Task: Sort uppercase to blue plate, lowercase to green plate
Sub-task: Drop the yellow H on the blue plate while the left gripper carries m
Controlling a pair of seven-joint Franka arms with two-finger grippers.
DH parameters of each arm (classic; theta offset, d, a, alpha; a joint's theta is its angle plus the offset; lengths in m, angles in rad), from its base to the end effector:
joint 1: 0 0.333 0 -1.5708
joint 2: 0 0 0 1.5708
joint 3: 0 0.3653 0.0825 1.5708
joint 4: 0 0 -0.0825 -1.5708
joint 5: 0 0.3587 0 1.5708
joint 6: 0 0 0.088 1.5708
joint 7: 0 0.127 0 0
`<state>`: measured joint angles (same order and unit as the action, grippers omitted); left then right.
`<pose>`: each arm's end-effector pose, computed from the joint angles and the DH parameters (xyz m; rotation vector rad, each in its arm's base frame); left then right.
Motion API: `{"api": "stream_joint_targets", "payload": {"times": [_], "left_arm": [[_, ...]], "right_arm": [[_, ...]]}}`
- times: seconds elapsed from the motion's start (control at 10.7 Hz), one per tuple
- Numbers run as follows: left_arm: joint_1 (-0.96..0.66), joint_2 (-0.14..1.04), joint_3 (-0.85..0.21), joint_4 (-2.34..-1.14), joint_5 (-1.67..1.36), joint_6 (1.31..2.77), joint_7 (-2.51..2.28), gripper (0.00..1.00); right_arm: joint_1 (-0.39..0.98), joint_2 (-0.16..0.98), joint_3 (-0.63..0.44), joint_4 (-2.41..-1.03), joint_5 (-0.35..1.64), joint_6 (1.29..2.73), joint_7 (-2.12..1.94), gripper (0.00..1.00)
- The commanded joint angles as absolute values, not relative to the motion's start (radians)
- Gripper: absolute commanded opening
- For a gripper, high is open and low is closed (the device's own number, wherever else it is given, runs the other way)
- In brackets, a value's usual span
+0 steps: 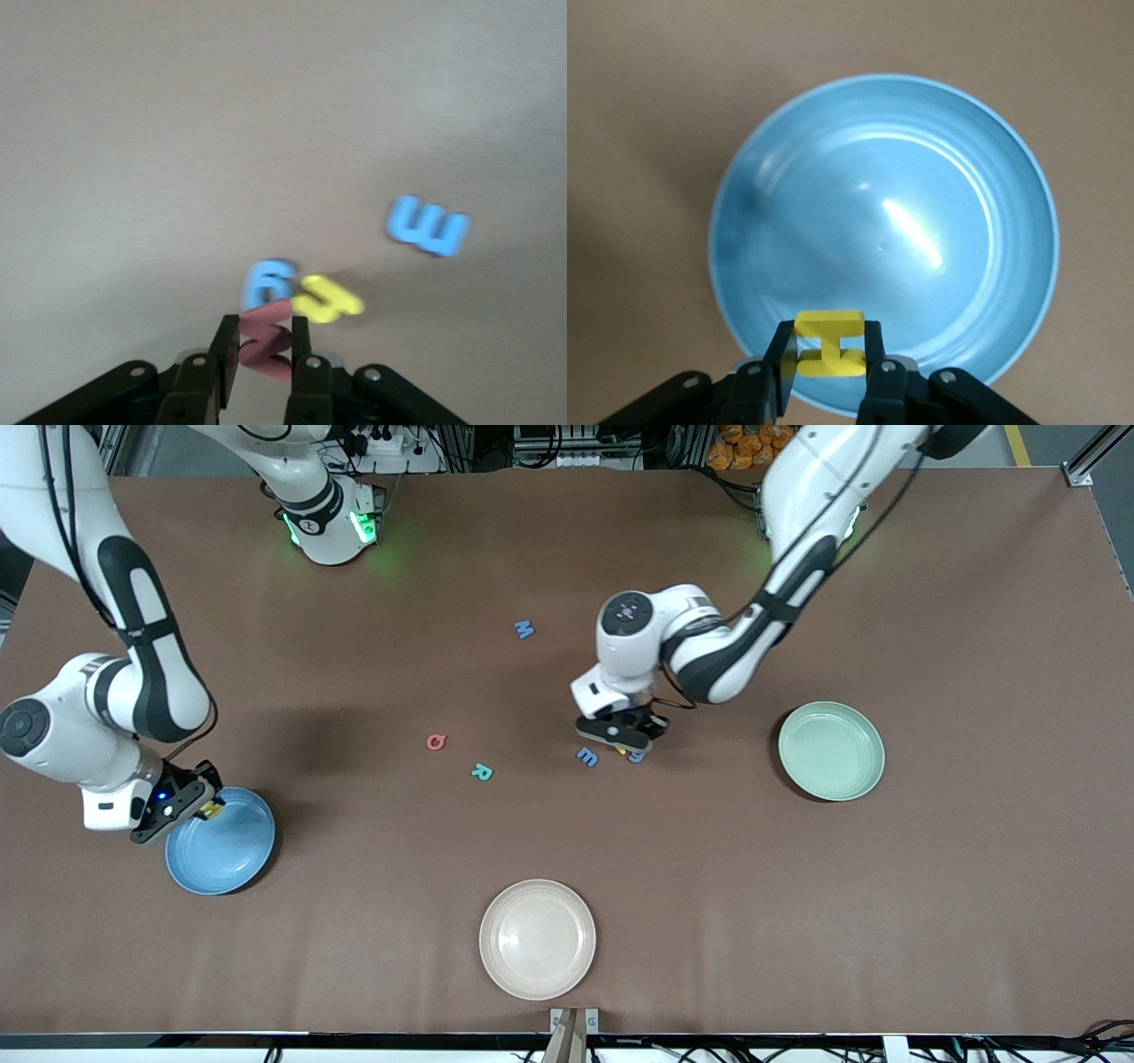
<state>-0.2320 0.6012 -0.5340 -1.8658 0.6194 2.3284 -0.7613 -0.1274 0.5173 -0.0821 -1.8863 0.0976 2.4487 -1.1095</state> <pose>0.4972 -0.4081 0.2656 -2.9750 0.5547 -0.1429 0.6355 -0.1290 0.2779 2.8592 1.2735 0.0820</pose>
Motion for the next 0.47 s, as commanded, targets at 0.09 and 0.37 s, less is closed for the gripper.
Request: {"api": "stream_joint_targets", "payload": {"times": [0.09, 0.37], "left_arm": [[0.169, 0.470, -0.734, -2.032, 0.620, 2.290, -0.581, 0.00], [0.534, 0.445, -0.935, -2.097, 0.620, 2.230, -0.376, 0.00]], "right_arm": [[-0.143, 0.560, -0.066, -1.841, 0.118, 2.433, -1.149, 0.89], [-0.114, 0.549, -0.063, -1.842, 0.118, 2.416, -1.051, 0.90]]}}
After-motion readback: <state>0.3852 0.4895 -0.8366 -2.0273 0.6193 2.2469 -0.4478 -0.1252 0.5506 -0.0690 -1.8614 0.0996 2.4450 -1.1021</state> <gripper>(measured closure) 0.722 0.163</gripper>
